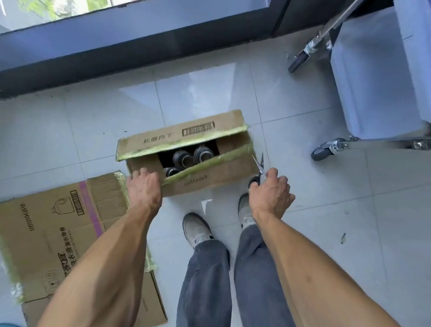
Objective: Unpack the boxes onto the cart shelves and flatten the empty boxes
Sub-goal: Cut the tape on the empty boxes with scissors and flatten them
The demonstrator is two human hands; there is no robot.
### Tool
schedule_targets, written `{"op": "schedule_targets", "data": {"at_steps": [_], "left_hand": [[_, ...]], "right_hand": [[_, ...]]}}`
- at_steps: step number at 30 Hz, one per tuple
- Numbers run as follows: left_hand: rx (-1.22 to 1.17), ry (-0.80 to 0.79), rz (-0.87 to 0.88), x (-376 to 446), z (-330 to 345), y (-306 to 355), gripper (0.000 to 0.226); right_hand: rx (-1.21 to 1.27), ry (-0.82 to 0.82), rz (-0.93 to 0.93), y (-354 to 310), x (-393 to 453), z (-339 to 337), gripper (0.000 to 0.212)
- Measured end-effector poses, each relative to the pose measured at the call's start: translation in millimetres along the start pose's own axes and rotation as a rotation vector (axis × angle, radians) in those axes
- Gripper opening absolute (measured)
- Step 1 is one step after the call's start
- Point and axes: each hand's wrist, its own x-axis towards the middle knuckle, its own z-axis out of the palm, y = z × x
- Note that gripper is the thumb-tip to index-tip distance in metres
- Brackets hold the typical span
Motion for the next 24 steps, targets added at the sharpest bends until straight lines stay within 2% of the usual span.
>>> {"op": "schedule_targets", "data": {"at_steps": [6, 11, 13, 15, 18, 20, 24], "left_hand": [[0.051, -0.162, -0.111, -4, 8, 9, 0.017], [-0.1, -0.003, -0.043, 5, -4, 55, 0.019], [-0.239, 0.025, 0.01, 10, -11, 90, 0.018], [-0.373, 0.054, -0.01, 14, -18, 123, 0.013], [-0.419, 0.12, 0.012, 19, -23, 170, 0.004], [-0.409, 0.143, 0.055, 19, -20, 193, 0.003], [-0.353, 0.162, 0.02, 14, -13, 210, 0.027]], "right_hand": [[-0.166, -0.072, -0.111, 19, 22, 1, 0.033], [-0.271, -0.139, -0.179, 35, 56, 4, 0.03], [-0.313, -0.162, -0.219, 44, 66, 1, 0.027], [-0.326, -0.167, -0.267, 53, 78, -1, 0.025], [-0.36, -0.157, -0.342, 66, 96, -6, 0.026], [-0.412, -0.129, -0.479, 73, 105, -7, 0.03], [-0.443, -0.056, -0.676, 80, 109, -8, 0.04]]}}
